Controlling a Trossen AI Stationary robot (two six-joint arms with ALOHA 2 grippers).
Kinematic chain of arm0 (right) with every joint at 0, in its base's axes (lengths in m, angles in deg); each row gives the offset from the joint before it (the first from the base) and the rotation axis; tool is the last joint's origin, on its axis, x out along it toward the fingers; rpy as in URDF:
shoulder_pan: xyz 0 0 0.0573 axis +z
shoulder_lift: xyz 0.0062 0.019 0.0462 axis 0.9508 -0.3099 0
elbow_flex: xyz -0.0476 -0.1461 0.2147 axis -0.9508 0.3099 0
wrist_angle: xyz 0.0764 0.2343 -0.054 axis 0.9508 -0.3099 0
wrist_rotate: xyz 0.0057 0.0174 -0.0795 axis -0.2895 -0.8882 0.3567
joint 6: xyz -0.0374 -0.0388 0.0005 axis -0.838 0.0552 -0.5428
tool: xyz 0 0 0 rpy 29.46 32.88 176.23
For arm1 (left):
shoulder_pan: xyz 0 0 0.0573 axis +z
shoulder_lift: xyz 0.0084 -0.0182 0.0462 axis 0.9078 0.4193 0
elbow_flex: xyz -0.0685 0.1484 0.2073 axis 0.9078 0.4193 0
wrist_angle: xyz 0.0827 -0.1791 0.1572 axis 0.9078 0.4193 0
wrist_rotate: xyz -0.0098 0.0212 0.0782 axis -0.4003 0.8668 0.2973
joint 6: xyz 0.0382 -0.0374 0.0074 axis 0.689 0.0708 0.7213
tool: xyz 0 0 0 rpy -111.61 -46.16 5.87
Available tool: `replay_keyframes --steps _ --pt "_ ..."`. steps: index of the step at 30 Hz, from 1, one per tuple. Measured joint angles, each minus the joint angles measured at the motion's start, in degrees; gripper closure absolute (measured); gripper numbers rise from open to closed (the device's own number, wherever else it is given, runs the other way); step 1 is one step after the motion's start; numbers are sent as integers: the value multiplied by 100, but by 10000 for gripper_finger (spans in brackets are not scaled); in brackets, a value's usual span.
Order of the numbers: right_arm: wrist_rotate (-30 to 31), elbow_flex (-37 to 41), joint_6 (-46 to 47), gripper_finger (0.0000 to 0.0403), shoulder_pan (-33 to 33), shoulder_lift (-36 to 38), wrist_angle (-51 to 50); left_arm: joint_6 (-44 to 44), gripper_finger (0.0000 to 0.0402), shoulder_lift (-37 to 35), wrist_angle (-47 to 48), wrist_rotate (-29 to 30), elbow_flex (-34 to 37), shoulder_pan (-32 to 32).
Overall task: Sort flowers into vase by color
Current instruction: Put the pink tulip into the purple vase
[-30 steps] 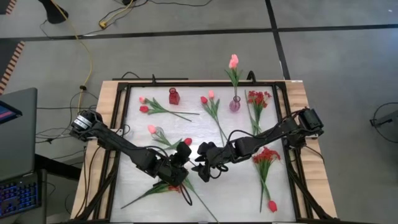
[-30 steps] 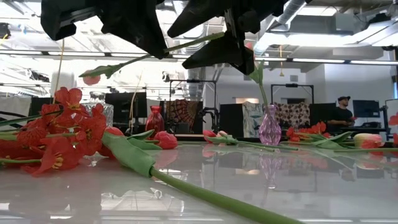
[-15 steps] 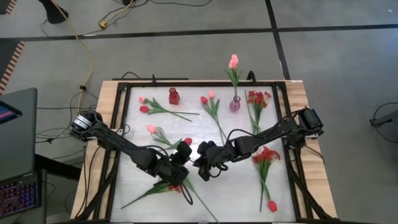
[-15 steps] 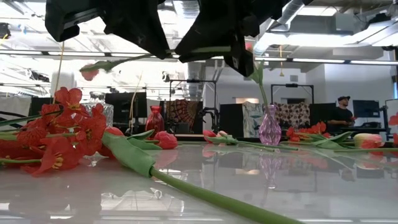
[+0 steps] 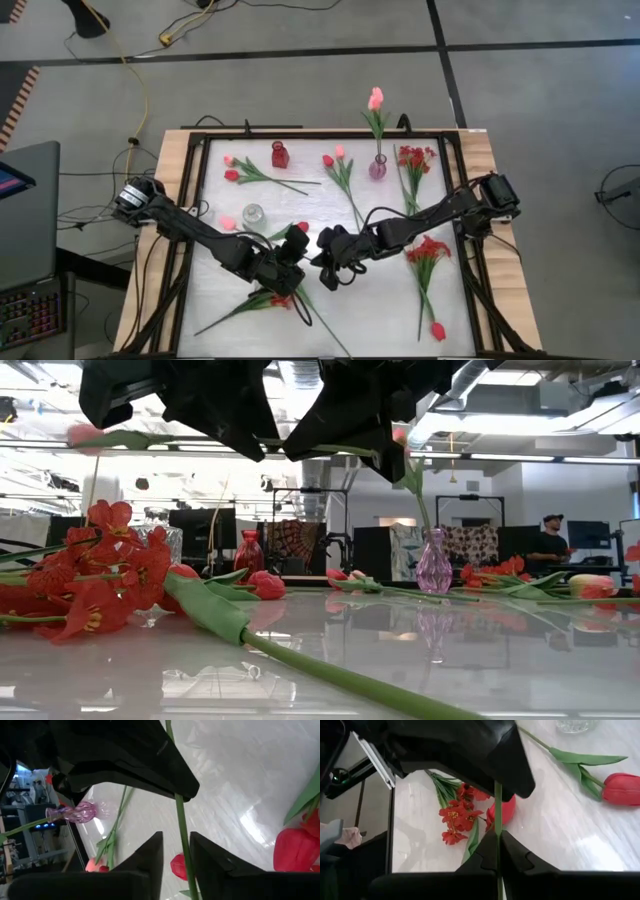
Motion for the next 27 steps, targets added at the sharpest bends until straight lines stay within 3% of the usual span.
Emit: replay_keyframes --steps 12,20,27 --pt "275 0 -46 375 -76 0 -529 -442 220 -16 149 3 0 -24" --pt "963 -2 -47 373 -57 0 -839 -1189 212 -417 848 -11 2 -28" --pt "1543 -2 -111 374 69 9 -828 -1842 212 -1419 724 -496 119 -28"
